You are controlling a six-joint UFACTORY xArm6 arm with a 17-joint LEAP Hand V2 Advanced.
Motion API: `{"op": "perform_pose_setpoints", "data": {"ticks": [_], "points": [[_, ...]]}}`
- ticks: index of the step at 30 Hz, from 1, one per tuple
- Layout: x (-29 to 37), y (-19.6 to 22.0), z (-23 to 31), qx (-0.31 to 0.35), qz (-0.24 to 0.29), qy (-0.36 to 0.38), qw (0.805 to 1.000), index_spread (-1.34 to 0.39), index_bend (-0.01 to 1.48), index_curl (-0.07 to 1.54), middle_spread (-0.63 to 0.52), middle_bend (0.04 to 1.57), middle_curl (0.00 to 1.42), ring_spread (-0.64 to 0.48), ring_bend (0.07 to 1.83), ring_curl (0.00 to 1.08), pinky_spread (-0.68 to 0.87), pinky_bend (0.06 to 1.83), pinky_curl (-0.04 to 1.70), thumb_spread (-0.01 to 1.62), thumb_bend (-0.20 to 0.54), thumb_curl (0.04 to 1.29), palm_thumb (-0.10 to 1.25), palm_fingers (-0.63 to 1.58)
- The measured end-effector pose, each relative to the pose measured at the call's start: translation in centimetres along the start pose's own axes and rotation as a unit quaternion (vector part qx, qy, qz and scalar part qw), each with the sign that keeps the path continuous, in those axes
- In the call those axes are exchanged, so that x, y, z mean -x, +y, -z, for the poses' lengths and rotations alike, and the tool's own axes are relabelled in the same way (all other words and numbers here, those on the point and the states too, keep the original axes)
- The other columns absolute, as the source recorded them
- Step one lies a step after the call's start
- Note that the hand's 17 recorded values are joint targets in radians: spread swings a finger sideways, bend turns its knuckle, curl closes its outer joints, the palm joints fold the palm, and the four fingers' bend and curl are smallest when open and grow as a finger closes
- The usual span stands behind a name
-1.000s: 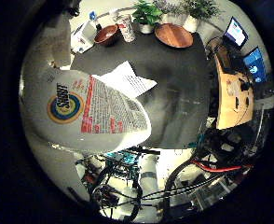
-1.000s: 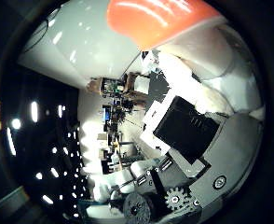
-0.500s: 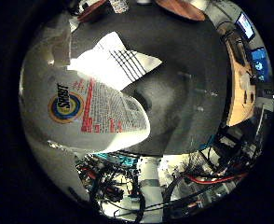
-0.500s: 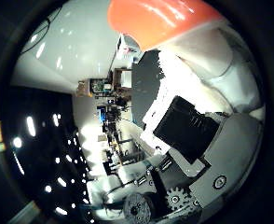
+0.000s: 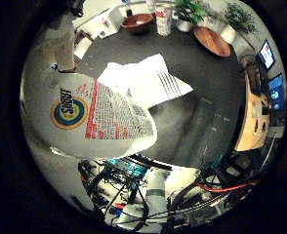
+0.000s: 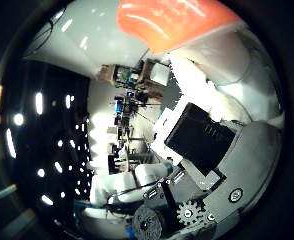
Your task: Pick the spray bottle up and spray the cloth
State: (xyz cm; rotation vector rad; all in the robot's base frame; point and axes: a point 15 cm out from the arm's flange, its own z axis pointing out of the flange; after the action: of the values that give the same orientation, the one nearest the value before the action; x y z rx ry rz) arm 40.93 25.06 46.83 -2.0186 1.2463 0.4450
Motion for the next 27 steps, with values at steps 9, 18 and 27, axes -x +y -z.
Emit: {"op": "perform_pose_setpoints", "data": {"ticks": [9,18,27], "points": [[8.8,1.8,-5.8,-0.035,0.059,-0.174,0.982,-0.29,1.14,0.68,-0.22,1.29,0.83,-0.21,1.45,0.64,-0.3,1.33,0.64,1.13,-0.005,1.03,0.93,1.18],[12.3,3.3,-11.7,-0.05,0.075,-0.292,0.952,-0.29,1.14,0.68,-0.21,1.29,0.82,-0.21,1.44,0.64,-0.31,1.33,0.64,1.14,-0.005,1.03,0.92,1.19],[10.9,-0.4,-15.9,-0.073,0.076,-0.324,0.94,-0.29,1.15,0.67,-0.21,1.29,0.82,-0.21,1.43,0.64,-0.31,1.32,0.64,1.15,-0.005,1.03,0.9,1.19]]}}
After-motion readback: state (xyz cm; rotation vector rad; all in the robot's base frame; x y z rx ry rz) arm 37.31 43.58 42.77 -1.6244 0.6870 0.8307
